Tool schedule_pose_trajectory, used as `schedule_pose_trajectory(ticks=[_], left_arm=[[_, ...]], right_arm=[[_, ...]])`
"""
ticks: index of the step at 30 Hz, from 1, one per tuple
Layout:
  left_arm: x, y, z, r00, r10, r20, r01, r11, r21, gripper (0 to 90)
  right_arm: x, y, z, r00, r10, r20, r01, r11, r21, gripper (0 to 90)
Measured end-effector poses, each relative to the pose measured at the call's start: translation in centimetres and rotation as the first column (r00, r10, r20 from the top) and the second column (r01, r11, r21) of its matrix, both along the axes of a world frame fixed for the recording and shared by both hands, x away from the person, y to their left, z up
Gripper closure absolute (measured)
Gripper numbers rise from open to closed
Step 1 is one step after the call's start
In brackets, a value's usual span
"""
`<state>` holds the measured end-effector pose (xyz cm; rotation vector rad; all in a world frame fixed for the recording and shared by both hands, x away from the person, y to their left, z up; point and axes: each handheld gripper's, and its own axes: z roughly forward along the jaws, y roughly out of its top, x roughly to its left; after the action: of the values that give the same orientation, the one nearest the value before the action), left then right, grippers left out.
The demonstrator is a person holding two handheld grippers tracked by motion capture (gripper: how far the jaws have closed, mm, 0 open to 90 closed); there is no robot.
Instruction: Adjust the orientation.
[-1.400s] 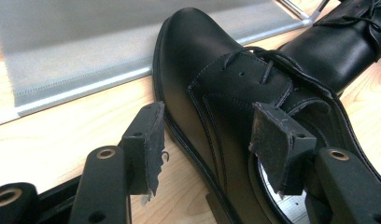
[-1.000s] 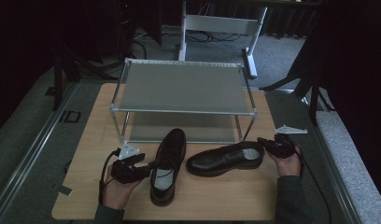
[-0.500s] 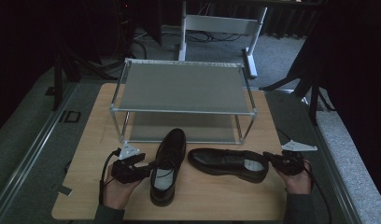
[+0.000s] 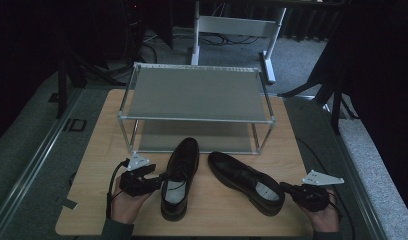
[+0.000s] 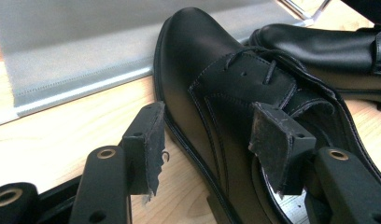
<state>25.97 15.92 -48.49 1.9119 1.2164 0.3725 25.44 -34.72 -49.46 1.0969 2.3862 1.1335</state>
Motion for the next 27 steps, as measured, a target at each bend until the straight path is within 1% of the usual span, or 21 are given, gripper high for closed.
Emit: schedule_pose_trajectory(ticks=[2,4,5,7,8,10,11,12,13,15,16,18,19,21,23,24,25,27], left_arm=[[0.0,0.0,0.0,1.0000,0.001,0.000,-0.001,1.0000,0.003,45.7],[-0.1,-0.1,0.0,0.9999,0.011,0.008,-0.011,0.9999,0.011,46.6],[-0.1,-0.1,0.0,0.9998,0.018,0.010,-0.018,0.9998,0.012,47.0],[-0.1,-0.1,0.0,0.9996,0.025,0.012,-0.025,0.9997,0.005,47.8],[-0.2,0.0,0.1,0.9993,0.031,0.020,-0.031,0.9995,0.004,48.5],[-0.3,0.2,0.3,0.9987,0.042,0.030,-0.042,0.9991,-0.009,49.1],[-0.3,0.3,0.4,0.9984,0.044,0.035,-0.044,0.9990,-0.013,49.4],[-0.5,0.4,0.7,0.9980,0.046,0.045,-0.045,0.9988,-0.020,49.6],[-0.5,0.5,0.8,0.9979,0.042,0.048,-0.041,0.9989,-0.021,49.6],[-0.7,0.5,1.1,0.9978,0.031,0.058,-0.029,0.9993,-0.024,49.5],[-0.8,0.4,1.2,0.9977,0.026,0.062,-0.024,0.9994,-0.025,49.4],[-1.0,0.4,1.5,0.9975,0.016,0.069,-0.015,0.9997,-0.022,49.0],[-1.0,0.3,1.6,0.9974,0.007,0.072,-0.006,0.9997,-0.023,48.5],[-1.1,0.1,1.8,0.9970,-0.013,0.076,0.014,0.9997,-0.018,47.0],[-1.2,-0.2,1.8,0.9968,-0.028,0.074,0.029,0.9995,-0.013,45.7],[-1.3,-0.4,1.8,0.9964,-0.043,0.073,0.043,0.9990,-0.009,45.4],[-1.3,-0.5,1.8,0.9960,-0.051,0.073,0.051,0.9987,-0.005,45.0],[-1.3,-0.8,1.8,0.9952,-0.068,0.071,0.067,0.9977,0.008,44.0]], right_arm=[[-0.3,0.2,0.1,0.9996,0.029,-0.005,-0.029,1.000,-0.002,89.6],[-0.6,0.5,0.2,0.9975,0.069,-0.016,-0.069,0.998,-0.004,89.1],[-0.6,0.6,0.3,0.9968,0.079,-0.012,-0.080,0.997,-0.006,88.2],[-0.6,0.8,0.5,0.9975,0.069,0.015,-0.069,0.998,-0.009,81.7],[-0.4,0.9,0.6,0.9979,0.052,0.039,-0.051,0.999,-0.005,78.5],[-0.1,1.2,1.0,0.9968,0.043,0.067,-0.045,0.999,0.017,75.0],[0.1,1.3,1.1,0.9958,0.054,0.074,-0.057,0.998,0.036,70.0],[0.3,1.6,1.2,0.9950,0.071,0.070,-0.074,0.996,0.053,68.1],[0.7,2.5,1.4,0.9923,0.100,0.074,-0.103,0.994,0.040,65.3],[1.1,3.6,1.3,0.9895,0.127,0.070,-0.127,0.992,0.004,61.6],[1.3,4.2,1.1,0.9879,0.140,0.066,-0.139,0.990,-0.022,59.4],[1.8,5.2,0.8,0.9857,0.162,0.049,-0.158,0.985,-0.067,54.2],[2.0,5.4,0.8,0.9851,0.167,0.043,-0.163,0.984,-0.077,53.9],[2.2,5.4,1.2,0.9843,0.167,0.056,-0.163,0.984,-0.071,52.2],[2.6,5.5,1.2,0.9831,0.177,0.045,-0.173,0.981,-0.087,51.9],[2.7,5.7,1.2,0.9831,0.177,0.045,-0.172,0.979,-0.106,53.1],[2.9,6.0,1.2,0.9810,0.189,0.046,-0.182,0.977,-0.112,56.9],[2.9,6.4,1.3,0.9781,0.200,0.058,-0.192,0.974,-0.124,61.6]])
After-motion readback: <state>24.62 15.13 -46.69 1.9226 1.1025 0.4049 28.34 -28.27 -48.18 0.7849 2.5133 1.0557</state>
